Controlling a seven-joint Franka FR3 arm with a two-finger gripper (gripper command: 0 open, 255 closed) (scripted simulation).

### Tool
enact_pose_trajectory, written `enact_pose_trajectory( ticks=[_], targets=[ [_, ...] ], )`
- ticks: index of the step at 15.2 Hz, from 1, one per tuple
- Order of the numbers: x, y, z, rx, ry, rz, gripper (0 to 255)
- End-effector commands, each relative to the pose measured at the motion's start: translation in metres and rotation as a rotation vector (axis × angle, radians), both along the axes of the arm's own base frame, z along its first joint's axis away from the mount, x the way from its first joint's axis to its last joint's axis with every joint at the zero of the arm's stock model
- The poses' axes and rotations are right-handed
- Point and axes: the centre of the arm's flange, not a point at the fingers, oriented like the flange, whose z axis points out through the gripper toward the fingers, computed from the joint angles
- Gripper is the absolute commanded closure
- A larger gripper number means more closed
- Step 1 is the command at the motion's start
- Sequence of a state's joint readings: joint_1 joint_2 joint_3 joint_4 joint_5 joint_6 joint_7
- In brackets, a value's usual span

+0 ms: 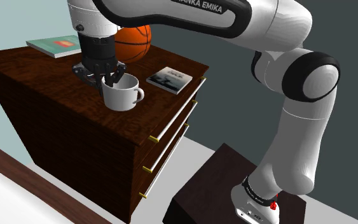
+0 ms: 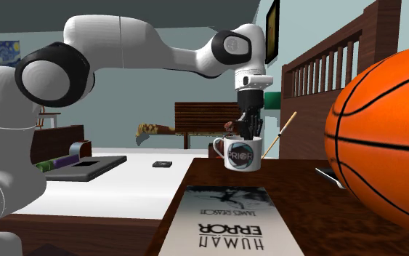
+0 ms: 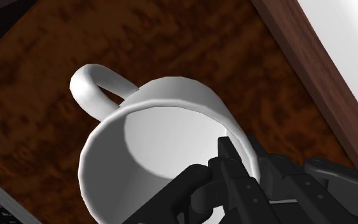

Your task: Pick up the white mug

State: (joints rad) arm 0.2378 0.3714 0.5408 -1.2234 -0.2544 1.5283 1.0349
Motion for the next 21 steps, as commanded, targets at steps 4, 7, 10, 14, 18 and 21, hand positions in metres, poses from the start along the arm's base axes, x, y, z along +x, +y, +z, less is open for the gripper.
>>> enact_pose_trajectory(
  ticks=[4,7,10,14,18,21],
  targets=[
    [0.0,0.0,0.0,0.0,0.0,0.0,255],
    [0.001,0.001,0.01,0.0,0.0,0.0,255],
    [0.001,0.001,0.026,0.0,0.0,0.0,255],
    [0.001,0.001,0.047,0.0,0.0,0.0,255],
    [0.001,0.001,0.068,0.0,0.0,0.0,255],
    [0.001,0.001,0.08,0.0,0.0,0.0,255]
  ],
)
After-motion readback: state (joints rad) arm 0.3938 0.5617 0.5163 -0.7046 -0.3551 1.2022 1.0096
